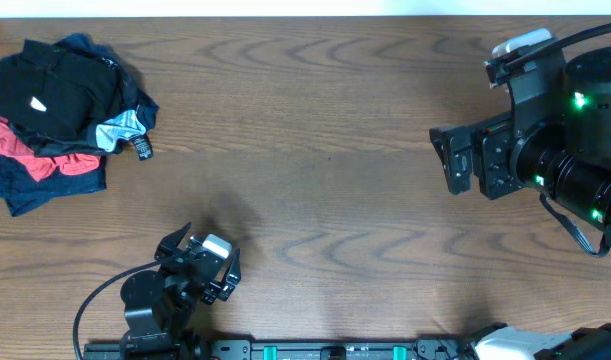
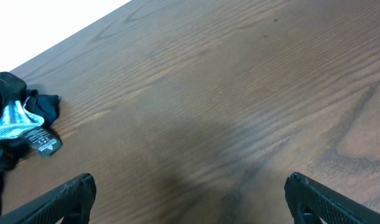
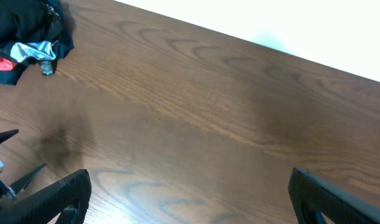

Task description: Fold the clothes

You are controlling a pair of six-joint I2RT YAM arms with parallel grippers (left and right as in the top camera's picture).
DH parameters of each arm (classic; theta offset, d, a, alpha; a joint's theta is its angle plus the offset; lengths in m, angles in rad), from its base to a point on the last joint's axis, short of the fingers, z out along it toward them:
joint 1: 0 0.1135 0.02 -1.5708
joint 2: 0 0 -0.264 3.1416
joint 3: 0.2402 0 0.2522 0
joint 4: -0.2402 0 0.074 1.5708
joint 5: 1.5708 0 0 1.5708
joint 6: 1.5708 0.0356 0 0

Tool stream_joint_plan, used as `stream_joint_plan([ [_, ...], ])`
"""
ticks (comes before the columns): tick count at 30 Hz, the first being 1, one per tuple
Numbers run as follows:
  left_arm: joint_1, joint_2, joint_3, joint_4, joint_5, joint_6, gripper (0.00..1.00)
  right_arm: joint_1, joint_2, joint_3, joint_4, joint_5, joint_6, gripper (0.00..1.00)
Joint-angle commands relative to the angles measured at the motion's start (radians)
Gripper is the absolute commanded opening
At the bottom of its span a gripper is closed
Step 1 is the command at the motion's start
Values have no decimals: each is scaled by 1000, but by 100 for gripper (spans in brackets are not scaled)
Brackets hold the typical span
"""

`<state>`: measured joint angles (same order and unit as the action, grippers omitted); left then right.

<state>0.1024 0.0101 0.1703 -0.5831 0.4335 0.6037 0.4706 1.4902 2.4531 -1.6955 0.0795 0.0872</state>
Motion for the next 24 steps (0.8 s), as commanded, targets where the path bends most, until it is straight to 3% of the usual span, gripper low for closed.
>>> stream_joint_plan([
  [1,4,-7,-13,2,-8,9,98,-8,1,8,-2,6,2,99],
  [24,4,-7,-13,2,-8,9,98,-8,5,8,2,37,1,99],
])
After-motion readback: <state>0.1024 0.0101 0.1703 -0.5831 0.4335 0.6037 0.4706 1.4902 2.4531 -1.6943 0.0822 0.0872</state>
